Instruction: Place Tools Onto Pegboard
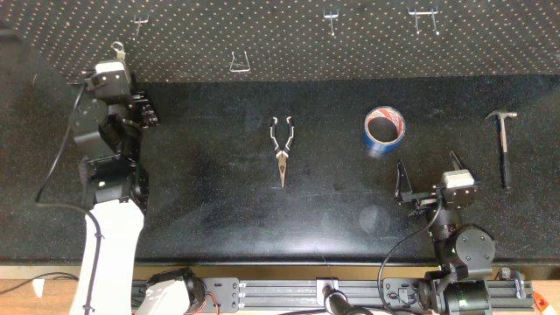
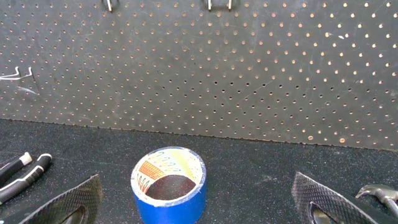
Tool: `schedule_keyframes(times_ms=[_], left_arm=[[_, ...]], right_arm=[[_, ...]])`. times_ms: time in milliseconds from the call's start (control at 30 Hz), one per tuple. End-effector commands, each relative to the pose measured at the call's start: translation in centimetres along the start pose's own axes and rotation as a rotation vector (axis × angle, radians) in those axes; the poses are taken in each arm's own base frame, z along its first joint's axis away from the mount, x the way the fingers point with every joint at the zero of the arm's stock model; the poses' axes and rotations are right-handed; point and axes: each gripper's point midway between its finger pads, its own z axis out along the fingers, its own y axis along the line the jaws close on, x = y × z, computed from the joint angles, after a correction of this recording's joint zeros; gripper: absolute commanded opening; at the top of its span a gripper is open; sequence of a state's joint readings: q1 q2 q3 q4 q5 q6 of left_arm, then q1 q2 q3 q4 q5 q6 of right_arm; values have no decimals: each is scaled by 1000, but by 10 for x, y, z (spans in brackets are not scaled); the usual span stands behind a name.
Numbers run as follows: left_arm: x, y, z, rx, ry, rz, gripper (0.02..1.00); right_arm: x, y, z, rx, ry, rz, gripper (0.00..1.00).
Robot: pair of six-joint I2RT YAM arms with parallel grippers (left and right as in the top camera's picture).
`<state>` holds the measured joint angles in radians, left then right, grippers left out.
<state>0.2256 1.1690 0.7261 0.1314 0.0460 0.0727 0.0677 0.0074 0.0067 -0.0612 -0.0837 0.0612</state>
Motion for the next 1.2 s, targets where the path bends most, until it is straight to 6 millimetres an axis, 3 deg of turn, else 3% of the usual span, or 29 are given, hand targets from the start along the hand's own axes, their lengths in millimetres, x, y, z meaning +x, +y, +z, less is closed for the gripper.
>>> schedule_keyframes(times_ms=[33, 167, 500, 900, 1200], left_arm=[[5, -13, 6, 43, 13, -2, 27], [15, -14, 13, 45, 39, -3, 27], [15, -14, 23, 44, 24, -2, 25], [-1, -12, 40, 41, -28, 0, 27], [-1, -12, 51, 40, -45, 0, 27]], right_arm=[[1, 2, 0, -9, 2, -18, 998], [1, 2, 0, -9, 2, -18, 998], [1, 2, 0, -9, 2, -19, 998], [1, 2, 0, -9, 2, -18, 996], [1, 2, 0, -9, 2, -19, 998]])
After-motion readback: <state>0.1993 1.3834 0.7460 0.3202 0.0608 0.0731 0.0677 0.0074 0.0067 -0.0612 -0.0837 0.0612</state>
